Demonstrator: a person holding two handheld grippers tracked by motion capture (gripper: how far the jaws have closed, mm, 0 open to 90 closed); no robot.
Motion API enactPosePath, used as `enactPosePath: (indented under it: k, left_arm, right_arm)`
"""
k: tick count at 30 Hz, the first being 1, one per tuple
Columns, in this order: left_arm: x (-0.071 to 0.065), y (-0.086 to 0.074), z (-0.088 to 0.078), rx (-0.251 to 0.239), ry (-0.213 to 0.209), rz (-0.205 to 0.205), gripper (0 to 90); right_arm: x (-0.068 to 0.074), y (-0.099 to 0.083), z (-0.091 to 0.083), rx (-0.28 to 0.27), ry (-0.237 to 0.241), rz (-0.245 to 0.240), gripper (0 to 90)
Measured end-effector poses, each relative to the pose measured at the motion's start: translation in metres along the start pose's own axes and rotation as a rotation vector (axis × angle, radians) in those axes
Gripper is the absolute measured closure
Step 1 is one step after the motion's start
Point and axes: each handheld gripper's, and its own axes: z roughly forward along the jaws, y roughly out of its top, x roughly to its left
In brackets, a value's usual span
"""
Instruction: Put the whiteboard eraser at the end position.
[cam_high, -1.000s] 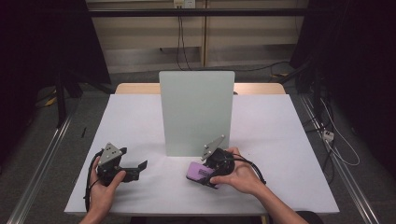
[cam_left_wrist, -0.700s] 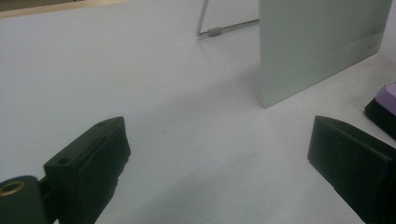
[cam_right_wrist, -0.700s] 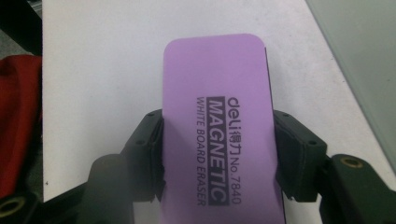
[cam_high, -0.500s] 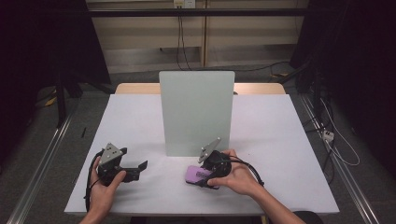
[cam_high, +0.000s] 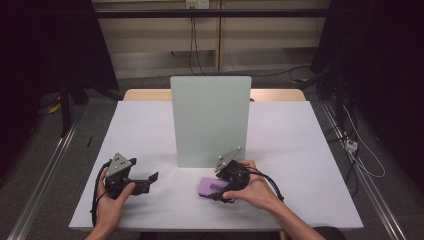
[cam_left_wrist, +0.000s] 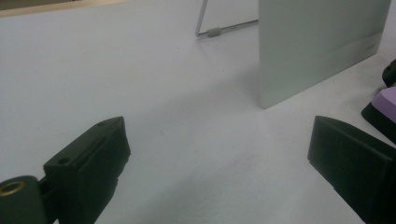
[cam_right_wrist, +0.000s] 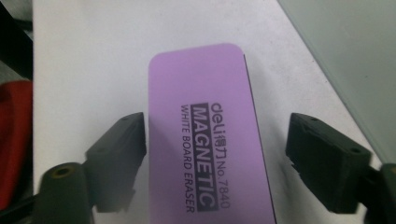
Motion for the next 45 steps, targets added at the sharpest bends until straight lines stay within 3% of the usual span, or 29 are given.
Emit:
enactPosePath:
  k: [9, 21, 30, 35, 45]
  left_arm:
    - [-0.001, 0.001, 0.001, -0.002, 0.0, -0.009, 5.0]
    - [-0.003, 0.001, 0.0, -0.011, -0.004, -0.007, 4.8]
    - [-0.005, 0.001, 0.0, -0.006, -0.005, -0.008, 4.8]
    - [-0.007, 0.001, 0.0, -0.006, -0.007, -0.011, 4.8]
    - [-0.007, 0.001, -0.002, -0.016, -0.002, -0.013, 4.8]
  right_arm:
    - [-0.005, -0.003, -0.016, -0.122, -0.031, 0.073, 11.7]
    - [-0.011, -0.02, -0.036, -0.228, -0.153, 0.171, 7.9]
    - [-0.017, -0.047, -0.058, -0.294, -0.301, 0.251, 8.0]
    - [-0.021, -0.062, -0.066, -0.312, -0.344, 0.299, 7.9]
    - [-0.025, -0.086, -0.08, -0.342, -0.419, 0.349, 8.3]
